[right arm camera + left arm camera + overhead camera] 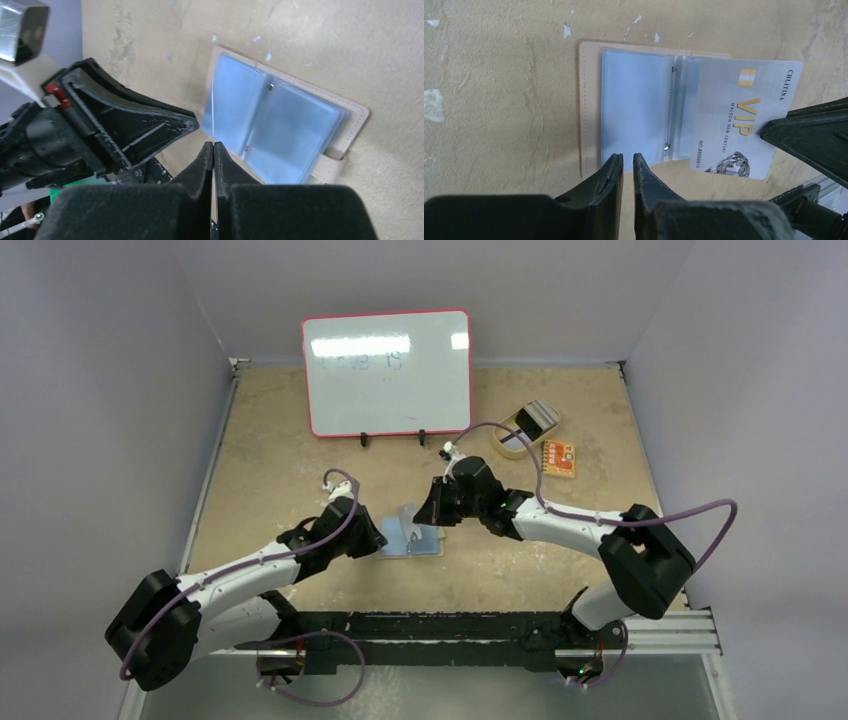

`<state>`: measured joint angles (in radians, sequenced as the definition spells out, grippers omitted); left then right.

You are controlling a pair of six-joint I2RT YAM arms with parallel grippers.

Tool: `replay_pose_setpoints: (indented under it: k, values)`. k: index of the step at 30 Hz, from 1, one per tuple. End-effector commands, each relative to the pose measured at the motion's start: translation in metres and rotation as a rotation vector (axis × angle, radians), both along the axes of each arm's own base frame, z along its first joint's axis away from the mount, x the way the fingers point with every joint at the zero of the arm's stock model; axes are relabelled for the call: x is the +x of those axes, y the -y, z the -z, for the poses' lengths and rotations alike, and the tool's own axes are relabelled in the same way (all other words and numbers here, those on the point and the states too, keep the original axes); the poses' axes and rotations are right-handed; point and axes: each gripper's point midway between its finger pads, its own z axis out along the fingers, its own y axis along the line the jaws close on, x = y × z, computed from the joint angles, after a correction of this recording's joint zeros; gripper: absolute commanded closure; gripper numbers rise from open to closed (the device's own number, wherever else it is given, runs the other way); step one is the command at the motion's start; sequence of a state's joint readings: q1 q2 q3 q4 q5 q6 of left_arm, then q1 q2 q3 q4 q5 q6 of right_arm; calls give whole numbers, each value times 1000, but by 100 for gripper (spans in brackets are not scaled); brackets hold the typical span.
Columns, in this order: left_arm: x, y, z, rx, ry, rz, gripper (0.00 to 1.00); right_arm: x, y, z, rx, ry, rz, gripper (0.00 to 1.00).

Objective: Put the credit cards into the card holder
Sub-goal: Insert the credit card into the card holder.

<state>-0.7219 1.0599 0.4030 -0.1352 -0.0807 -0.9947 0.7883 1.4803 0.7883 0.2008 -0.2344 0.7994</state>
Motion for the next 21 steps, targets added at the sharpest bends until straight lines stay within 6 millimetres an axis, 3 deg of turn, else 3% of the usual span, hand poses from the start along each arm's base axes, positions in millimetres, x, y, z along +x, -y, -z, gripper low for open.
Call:
replay_pose_setpoints:
  k: [1, 8, 21]
  values:
    - [3, -1, 2, -13, 29, -11, 89, -5, -3, 6, 31, -50, 11, 100]
    - [0, -9, 14, 28, 16, -19, 97, -7, 0, 23, 20, -87, 34, 100]
    - [-7, -19, 30, 64, -16, -36, 97, -10, 5, 52, -8, -187, 109, 100]
